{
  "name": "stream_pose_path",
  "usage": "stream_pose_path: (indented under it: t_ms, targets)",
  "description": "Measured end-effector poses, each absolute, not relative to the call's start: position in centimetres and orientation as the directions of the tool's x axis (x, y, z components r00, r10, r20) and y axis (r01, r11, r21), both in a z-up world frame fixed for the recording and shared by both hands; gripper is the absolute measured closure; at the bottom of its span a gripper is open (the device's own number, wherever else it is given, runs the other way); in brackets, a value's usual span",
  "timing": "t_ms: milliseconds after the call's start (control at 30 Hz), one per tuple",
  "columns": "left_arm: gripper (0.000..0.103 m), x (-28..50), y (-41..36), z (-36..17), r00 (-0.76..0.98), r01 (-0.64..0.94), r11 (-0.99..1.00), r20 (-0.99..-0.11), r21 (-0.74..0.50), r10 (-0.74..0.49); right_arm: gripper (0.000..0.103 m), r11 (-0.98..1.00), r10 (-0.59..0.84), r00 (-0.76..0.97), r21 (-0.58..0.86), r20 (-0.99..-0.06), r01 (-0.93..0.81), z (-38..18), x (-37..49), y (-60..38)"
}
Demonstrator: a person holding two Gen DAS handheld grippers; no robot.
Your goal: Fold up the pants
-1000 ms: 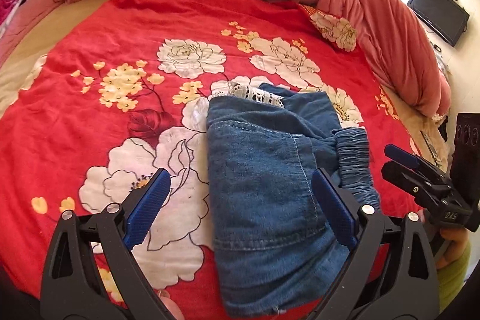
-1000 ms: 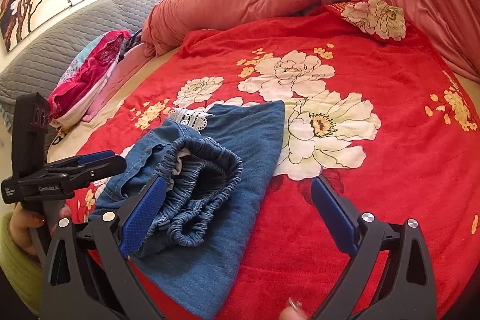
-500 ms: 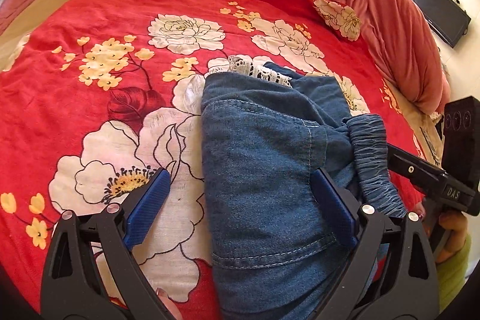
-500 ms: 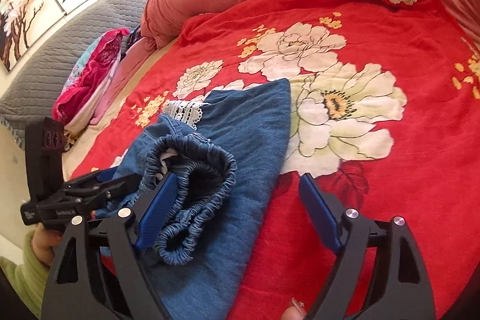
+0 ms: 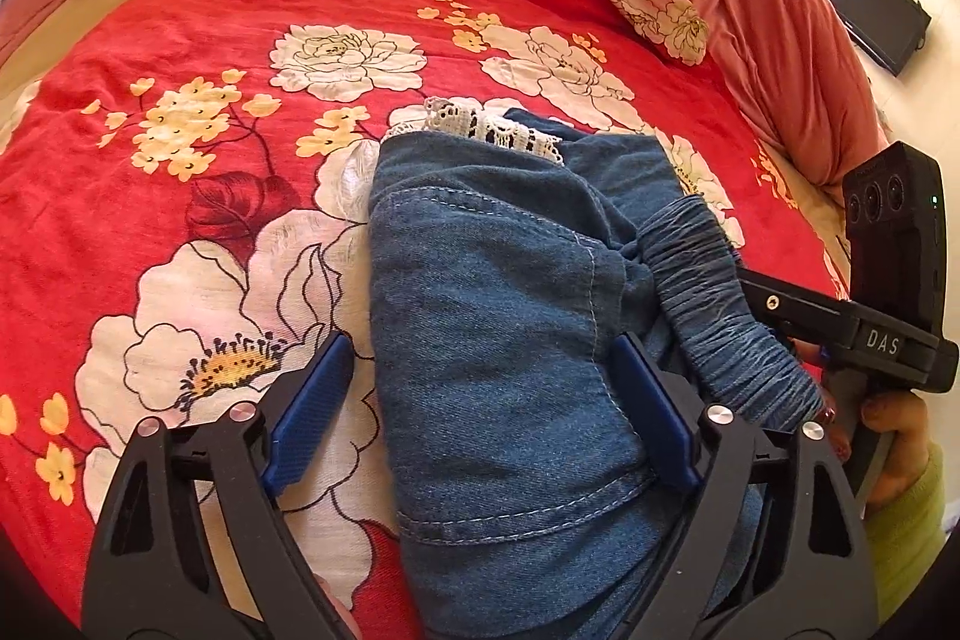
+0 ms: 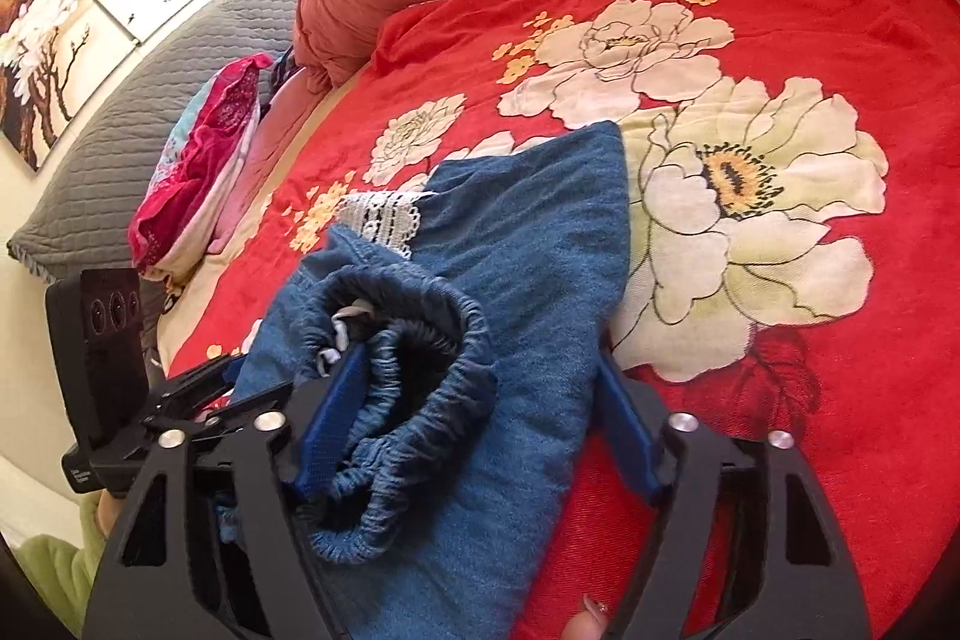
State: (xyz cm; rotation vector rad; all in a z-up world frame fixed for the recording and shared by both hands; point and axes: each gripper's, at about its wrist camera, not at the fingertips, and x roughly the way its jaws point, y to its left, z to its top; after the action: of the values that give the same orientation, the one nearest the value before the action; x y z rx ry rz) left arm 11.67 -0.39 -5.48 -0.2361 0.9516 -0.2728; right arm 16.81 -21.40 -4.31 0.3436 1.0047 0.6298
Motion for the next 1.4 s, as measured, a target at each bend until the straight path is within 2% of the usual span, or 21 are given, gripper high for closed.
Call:
stream_pose_path:
  t_ms: [67,133,200,367,433,633,967,1233,1400]
  targets:
    - [0.040,11.6,-0.7,-5.5,0.547,0.138,0.933,-0.759,-0.334,-0.352,0.043,0.769,0.639,0.379,0.544,-0.670,-0.335,-4.4,16.8,-21.3]
    - [0.042,11.5,-1.0,-5.5,0.551,0.140,0.936,-0.760,-0.322,-0.344,0.048,0.767,0.642,0.377,0.544,-0.668,-0.341,-4.4,16.7,-21.3]
    - [0.048,11.5,-1.0,-5.4,0.552,0.139,0.932,-0.755,-0.334,-0.353,0.060,0.758,0.652,0.375,0.549,-0.659,-0.352,-4.3,16.5,-21.1]
    - [0.065,11.2,-1.2,-4.6,0.566,0.151,0.930,-0.742,-0.334,-0.359,0.070,0.785,0.616,0.431,0.465,-0.659,-0.410,-2.9,15.5,-20.0]
    - [0.067,11.2,-1.1,-4.1,0.572,0.156,0.927,-0.734,-0.340,-0.366,0.072,0.790,0.606,0.464,0.424,-0.646,-0.442,-1.8,15.0,-19.6]
    - [0.068,12.6,-0.7,-2.2,0.608,0.165,0.928,-0.706,-0.335,-0.363,0.073,0.797,0.589,0.533,0.330,-0.607,-0.505,1.0,15.6,-18.6]
    - [0.068,17.2,-0.6,-0.9,0.659,0.171,0.947,-0.683,-0.272,-0.315,0.073,0.828,0.537,0.607,0.230,-0.585,-0.511,1.8,19.9,-17.8]
    - [0.068,19.5,-0.7,-2.4,0.671,0.167,0.951,-0.677,-0.260,-0.303,0.073,0.854,0.495,0.609,0.216,-0.620,-0.474,-0.2,22.9,-17.8]
    - [0.068,20.0,-0.6,-4.0,0.643,0.147,0.957,-0.711,-0.251,-0.285,0.064,0.872,0.465,0.575,0.236,-0.673,-0.429,-2.0,23.6,-18.0]
